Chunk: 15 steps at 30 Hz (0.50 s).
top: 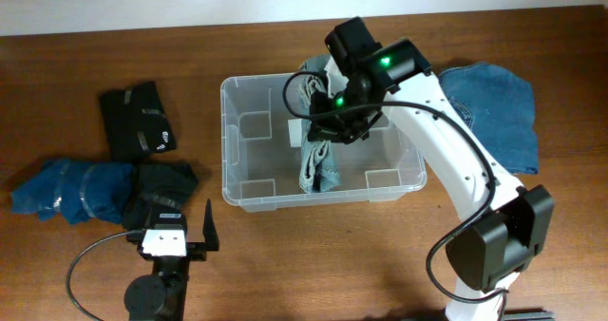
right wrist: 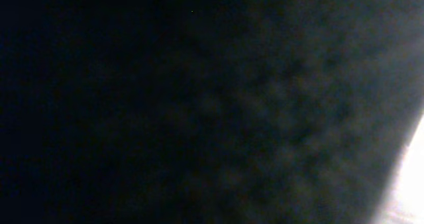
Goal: Pack container
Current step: 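Lower the light-wash jeans into the box and release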
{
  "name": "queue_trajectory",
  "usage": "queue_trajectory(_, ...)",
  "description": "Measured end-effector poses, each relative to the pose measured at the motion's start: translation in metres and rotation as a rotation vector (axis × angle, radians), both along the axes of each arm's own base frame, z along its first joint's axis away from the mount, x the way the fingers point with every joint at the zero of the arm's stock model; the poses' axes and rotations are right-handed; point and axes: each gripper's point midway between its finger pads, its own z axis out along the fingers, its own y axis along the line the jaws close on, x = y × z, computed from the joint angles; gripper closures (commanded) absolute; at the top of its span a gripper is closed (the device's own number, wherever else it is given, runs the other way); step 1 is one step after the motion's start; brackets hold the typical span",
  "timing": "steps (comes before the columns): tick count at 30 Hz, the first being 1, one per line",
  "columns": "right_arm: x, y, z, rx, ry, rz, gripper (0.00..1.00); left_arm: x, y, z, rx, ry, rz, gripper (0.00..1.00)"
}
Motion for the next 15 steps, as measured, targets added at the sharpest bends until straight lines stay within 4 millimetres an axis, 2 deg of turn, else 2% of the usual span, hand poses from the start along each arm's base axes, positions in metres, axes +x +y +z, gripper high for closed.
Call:
queue_trajectory(6,0.002,-0.009,-0.021,-0.051,0.007,-0.016,0.96,0.0,0.0,0.0,0.0,0.0,0.0,0.01)
queue_trajectory(10,0.005,-0.02,-0.028,-0.102,0.002,-0.039,0.96,0.0,0.0,0.0,0.0,0.0,0.0,0.01)
queue_trajectory(13,0.01,-0.029,-0.031,-0.133,-0.011,-0.054,0.89,0.0,0.0,0.0,0.0,0.0,0.0,0.01)
queue_trajectory(15,0.013,-0.037,-0.032,-0.156,-0.021,-0.068,0.88,0.0,0.0,0.0,0.0,0.0,0.0,0.01)
